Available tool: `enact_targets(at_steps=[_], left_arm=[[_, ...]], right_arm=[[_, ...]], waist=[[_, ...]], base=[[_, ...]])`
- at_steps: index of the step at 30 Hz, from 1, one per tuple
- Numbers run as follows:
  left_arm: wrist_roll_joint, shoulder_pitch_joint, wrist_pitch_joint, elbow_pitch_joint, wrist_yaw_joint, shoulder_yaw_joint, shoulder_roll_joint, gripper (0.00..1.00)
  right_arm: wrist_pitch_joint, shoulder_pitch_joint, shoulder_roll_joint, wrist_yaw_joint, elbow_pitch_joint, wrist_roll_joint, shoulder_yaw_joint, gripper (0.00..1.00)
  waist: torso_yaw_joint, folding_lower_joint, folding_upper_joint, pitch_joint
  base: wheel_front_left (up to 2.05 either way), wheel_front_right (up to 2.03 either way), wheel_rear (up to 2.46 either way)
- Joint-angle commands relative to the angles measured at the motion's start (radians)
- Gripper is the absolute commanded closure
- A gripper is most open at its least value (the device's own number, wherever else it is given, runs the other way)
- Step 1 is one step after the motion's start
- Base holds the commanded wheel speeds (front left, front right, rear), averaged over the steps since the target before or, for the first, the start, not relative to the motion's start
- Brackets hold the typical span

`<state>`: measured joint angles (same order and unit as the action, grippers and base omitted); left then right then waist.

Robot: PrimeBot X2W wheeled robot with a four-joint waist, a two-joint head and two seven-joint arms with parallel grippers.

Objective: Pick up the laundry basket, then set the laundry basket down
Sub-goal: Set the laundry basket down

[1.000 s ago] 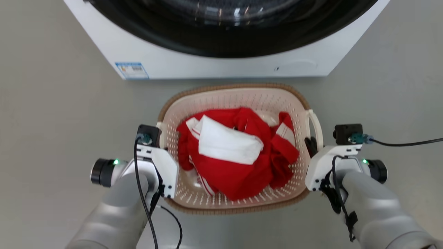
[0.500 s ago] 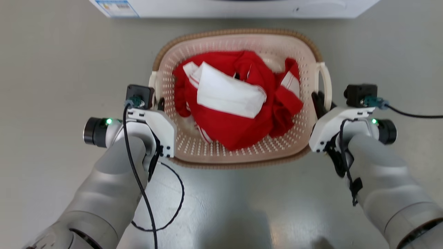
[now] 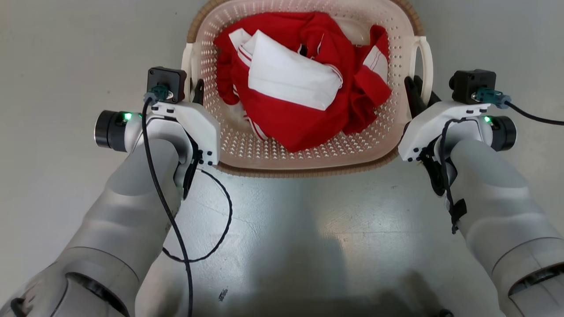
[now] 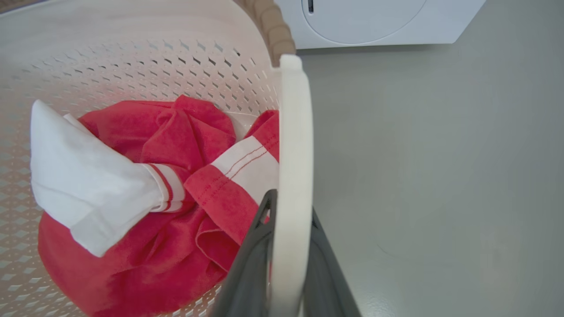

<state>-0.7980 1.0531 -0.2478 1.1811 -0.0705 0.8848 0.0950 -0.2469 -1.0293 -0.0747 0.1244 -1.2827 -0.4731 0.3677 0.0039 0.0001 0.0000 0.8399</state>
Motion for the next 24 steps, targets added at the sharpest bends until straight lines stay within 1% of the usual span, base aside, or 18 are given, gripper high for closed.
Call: enact_targets(at_steps=[1, 12, 24], left_arm=[[0.021, 0.012, -0.014, -0.027, -0.006, -0.019, 0.022, 1.00], [0.078, 0.013, -0.014, -0.057, -0.011, -0.073, 0.018, 1.00], [0.121, 0.010, -0.014, -0.048, -0.001, -0.112, 0.003, 1.00]], right_arm=[[-0.015, 0.036, 0.024, 0.006, 0.029, 0.028, -0.005, 1.00], [-0.015, 0.059, 0.024, 0.006, 0.063, 0.118, -0.092, 1.00], [-0.015, 0.070, 0.024, 0.006, 0.073, 0.130, -0.106, 1.00]], waist=[[0.001, -0.0001, 0.0000, 0.012], [0.007, -0.0001, 0.0000, 0.048], [0.013, -0.0001, 0.0000, 0.064]], base=[[0.00, 0.00, 0.00], [0.00, 0.00, 0.00], [0.00, 0.00, 0.00]])
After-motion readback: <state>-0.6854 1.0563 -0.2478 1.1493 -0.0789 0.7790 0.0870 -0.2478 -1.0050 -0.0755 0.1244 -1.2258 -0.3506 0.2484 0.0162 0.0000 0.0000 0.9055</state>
